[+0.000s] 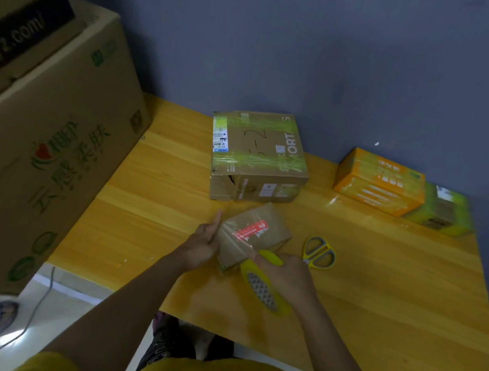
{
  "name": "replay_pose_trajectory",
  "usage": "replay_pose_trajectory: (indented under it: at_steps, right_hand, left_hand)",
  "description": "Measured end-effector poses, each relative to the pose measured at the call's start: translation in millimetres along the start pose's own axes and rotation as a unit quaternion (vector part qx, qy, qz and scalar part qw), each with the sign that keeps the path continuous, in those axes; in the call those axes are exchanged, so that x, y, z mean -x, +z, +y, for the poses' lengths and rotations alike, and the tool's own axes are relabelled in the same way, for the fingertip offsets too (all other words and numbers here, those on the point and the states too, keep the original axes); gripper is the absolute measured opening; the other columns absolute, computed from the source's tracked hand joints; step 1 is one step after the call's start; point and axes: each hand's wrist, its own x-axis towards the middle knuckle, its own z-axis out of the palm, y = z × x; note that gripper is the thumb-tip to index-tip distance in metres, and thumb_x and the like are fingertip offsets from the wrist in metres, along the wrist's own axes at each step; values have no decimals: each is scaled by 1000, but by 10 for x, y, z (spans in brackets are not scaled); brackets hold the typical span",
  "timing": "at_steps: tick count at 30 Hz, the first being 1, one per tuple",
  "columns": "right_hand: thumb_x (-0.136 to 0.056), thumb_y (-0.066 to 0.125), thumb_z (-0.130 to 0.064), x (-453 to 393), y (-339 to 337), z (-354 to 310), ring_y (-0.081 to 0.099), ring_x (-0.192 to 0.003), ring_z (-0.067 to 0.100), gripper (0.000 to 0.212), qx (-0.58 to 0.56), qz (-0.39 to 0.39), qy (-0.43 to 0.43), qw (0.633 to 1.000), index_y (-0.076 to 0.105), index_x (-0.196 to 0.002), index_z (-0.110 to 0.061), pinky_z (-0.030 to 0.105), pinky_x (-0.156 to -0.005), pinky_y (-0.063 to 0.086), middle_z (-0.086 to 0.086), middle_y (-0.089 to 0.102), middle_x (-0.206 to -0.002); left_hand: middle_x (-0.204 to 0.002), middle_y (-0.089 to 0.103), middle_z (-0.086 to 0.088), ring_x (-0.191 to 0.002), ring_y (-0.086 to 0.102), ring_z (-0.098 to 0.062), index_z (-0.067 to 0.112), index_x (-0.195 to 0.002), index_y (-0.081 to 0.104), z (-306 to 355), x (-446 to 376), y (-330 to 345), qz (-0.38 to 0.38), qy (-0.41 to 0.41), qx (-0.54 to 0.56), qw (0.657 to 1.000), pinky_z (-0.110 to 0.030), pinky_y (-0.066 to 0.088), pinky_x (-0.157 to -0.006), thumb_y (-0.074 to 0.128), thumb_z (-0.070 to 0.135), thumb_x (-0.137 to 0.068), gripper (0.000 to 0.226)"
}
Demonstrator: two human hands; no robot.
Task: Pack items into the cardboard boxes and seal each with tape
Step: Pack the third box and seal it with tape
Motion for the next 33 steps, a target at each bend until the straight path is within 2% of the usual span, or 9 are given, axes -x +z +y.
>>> replay_pose_trajectory:
  at_steps: [3, 7, 10, 13, 16, 22, 26, 30, 33]
  right_hand:
    - [-72, 65, -70, 11, 15, 1, 63, -66, 26, 65, 15, -10, -12, 1000, 65, -74, -5, 31, -53, 35, 13, 61, -67]
    - [-76, 68, -63, 35, 8, 48, 63, -68, 20, 44, 4, -16, -18, 1000, 60, -66, -21, 31, -54, 39, 1, 60, -62]
    - [-75, 66, -66, 64, -19, 34, 64, -68, 18, 49, 9, -7, -29, 1000, 64, -67, -18, 35, -59, 47, 2, 64, -65]
    - [-76, 65, -66, 123, -97, -59, 58, -60, 23, 56, -28, 19, -56, 998, 55, -58, -13, 34, -55, 37, 9, 55, -57]
    - [-77, 65, -64, 153, -144, -123, 54, -58, 21, 50, -8, 34, -83, 996, 50, -54, -23, 30, -52, 32, -1, 49, -53]
    - [-78, 66, -63, 75, -38, 122, 45, -51, 14, 53, -27, 18, -24, 999, 50, -60, -16, 35, -51, 32, 1, 46, -52]
    - [-79, 63, -65, -26, 62, 194, 61, -89, 21, 62, -9, -14, 0, 1000, 65, -113, -13, 34, -72, 44, 7, 66, -99]
    - [-71, 62, -74, -204, 128, 173, 64, -94, 21, 58, 0, -30, -5, 1000, 69, -100, -24, 37, -79, 53, -6, 66, -90]
    - [-68, 63, -76, -219, 117, 195, 63, -97, 19, 66, -16, -48, 5, 999, 68, -106, -22, 31, -75, 48, -6, 65, -98]
  left_hand:
    - [-157, 5, -6, -145, 14, -26, 19, -154, -4, 110, 74, 92, 69, 21, -53, 996, -36, 24, -114, 50, 24, -97, 78]
    - [-159, -17, -2, -147, -15, -24, 15, -151, -16, 167, 130, 152, -10, 25, -166, 986, -40, 5, -118, 72, 49, -79, 119]
    - [-158, 0, -3, -143, 2, -22, 15, -151, -16, 143, 154, 214, 23, 26, -188, 981, -40, 21, -113, 71, 65, -65, 132]
    - [-151, 16, -3, -136, 14, -21, 15, -152, -12, 140, 141, 228, 52, 30, -191, 980, -35, 29, -105, 47, 79, -48, 136]
    - [-149, 18, -2, -135, 16, -23, 14, -151, -16, 160, 89, 232, 52, 10, -164, 985, -38, 31, -105, 47, 79, -43, 141]
    - [-144, 23, -4, -130, 22, -27, 30, -151, -11, 165, 53, 199, 58, 14, -171, 983, -42, 37, -100, 68, 64, -58, 127]
    - [-144, 20, -7, -127, 23, -28, 39, -151, -5, 169, 38, 199, 45, 27, -237, 970, -38, 37, -101, 73, 60, -66, 117]
    - [-145, 20, -11, -129, 24, -31, 32, -152, -8, 202, 20, 186, 45, 21, -287, 957, -41, 39, -101, 70, 55, -75, 112]
    - [-145, 21, -13, -129, 25, -33, 29, -153, -9, 212, 22, 207, 47, 13, -290, 956, -42, 38, -101, 68, 55, -77, 111]
